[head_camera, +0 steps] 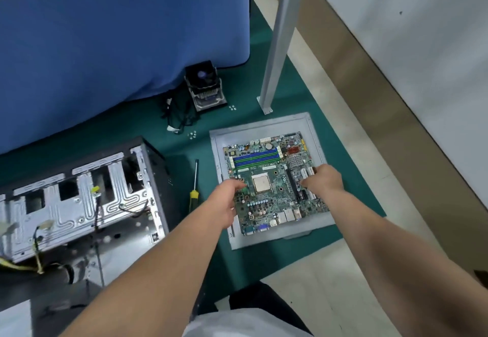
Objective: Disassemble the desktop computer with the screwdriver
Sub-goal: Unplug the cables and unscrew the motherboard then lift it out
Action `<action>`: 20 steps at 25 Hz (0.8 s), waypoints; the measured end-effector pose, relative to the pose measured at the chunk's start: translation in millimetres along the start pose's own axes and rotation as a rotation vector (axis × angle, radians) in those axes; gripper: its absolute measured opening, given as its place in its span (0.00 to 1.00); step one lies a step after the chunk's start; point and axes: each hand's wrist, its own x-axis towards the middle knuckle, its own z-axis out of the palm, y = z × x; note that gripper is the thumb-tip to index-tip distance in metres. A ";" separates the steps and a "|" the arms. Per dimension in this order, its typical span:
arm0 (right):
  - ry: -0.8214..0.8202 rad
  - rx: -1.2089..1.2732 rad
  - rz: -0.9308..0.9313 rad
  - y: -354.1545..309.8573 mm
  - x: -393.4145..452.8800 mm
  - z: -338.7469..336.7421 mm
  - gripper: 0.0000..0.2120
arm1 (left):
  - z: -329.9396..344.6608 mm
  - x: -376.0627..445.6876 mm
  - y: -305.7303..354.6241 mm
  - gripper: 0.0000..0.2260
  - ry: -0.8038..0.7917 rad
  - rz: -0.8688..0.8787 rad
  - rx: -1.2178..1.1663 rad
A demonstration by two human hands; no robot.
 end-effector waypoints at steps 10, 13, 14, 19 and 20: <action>0.136 -0.150 -0.223 19.0 -16.0 25.1 0.32 | 8.4 10.0 -27.3 0.32 -0.128 0.598 1.147; 0.105 -0.291 -0.434 15.0 -29.7 38.4 0.34 | 13.9 19.4 -25.9 0.42 -0.192 0.600 1.658; 0.091 -0.342 -0.460 13.6 -31.5 42.2 0.34 | 13.8 21.6 -25.8 0.42 -0.183 0.582 1.754; 0.143 -0.480 -0.463 15.1 -24.1 44.6 0.34 | 23.4 23.8 -28.7 0.42 -0.086 0.493 2.003; 0.145 -0.495 -0.466 15.2 -22.8 44.9 0.34 | 26.3 22.6 -30.4 0.42 -0.070 0.475 2.017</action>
